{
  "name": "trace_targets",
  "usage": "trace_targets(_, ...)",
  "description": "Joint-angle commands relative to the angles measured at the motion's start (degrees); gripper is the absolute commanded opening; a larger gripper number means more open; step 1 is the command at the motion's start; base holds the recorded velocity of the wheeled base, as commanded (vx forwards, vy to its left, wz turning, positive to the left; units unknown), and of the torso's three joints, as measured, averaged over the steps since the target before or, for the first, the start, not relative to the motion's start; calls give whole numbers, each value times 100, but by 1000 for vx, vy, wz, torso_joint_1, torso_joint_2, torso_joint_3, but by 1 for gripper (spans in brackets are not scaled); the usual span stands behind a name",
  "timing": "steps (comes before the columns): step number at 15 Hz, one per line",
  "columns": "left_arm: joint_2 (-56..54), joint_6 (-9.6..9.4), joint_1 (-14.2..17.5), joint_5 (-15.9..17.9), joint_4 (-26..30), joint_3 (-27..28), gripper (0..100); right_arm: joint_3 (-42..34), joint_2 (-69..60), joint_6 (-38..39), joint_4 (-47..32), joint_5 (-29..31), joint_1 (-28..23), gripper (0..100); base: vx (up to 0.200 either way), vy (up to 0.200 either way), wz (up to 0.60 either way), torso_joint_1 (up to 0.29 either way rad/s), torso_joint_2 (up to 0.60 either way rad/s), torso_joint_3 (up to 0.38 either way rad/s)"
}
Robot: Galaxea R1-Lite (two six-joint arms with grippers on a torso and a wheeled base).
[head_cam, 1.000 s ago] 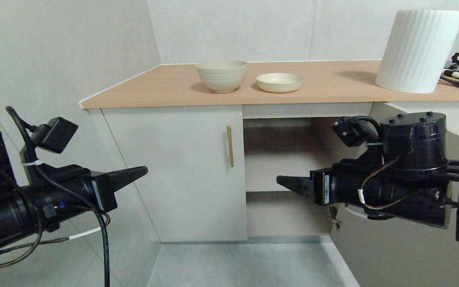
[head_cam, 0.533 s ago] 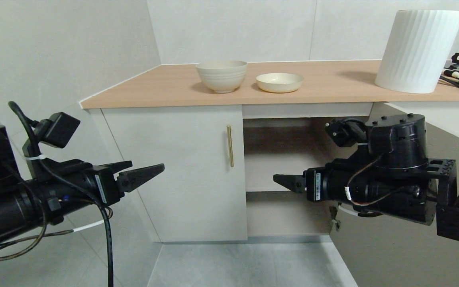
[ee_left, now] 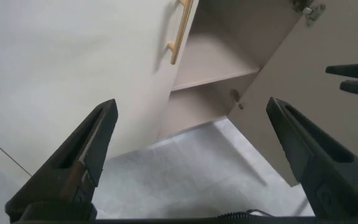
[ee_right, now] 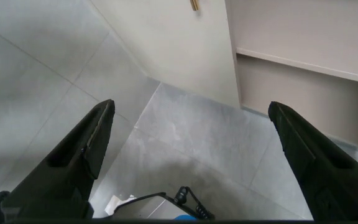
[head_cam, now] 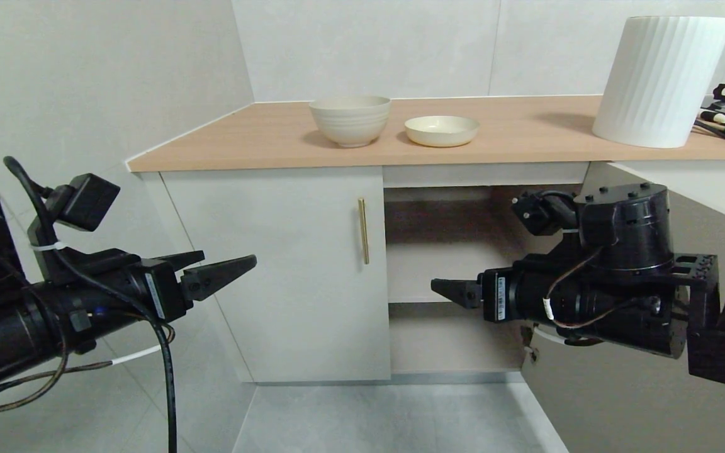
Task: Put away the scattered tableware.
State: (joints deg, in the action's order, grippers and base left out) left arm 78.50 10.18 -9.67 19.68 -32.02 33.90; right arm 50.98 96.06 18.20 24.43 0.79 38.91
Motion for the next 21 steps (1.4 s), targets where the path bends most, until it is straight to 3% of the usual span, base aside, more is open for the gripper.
trace_targets(1, 17, 2, 0, 1, 3, 2, 100, -18, -26, -1, 9, 0, 2, 100, 200, 0, 0, 2, 2, 2)
trace_targets(7, 52, 2, 9, 1, -6, 2, 100, -44, -26, -10, 9, -9, 20, 100, 200, 0, 0, 2, 2, 2)
trace_targets(14, 43, 19, 0, -8, -6, -6, 100, -53, -9, -1, 9, -9, 20, 100, 0, 0, 0, 0, 0, 0)
trace_targets(16, -1, 221, 9, -8, -6, 46, 100, -80, -9, -1, 18, -9, 20, 100, 0, 100, 0, -1, 1, 1)
trace_targets(21, -27, 19, 0, 1, -6, -33, 100, -88, -9, -10, 27, -9, 20, 100, 0, 0, 0, 0, 0, 0)
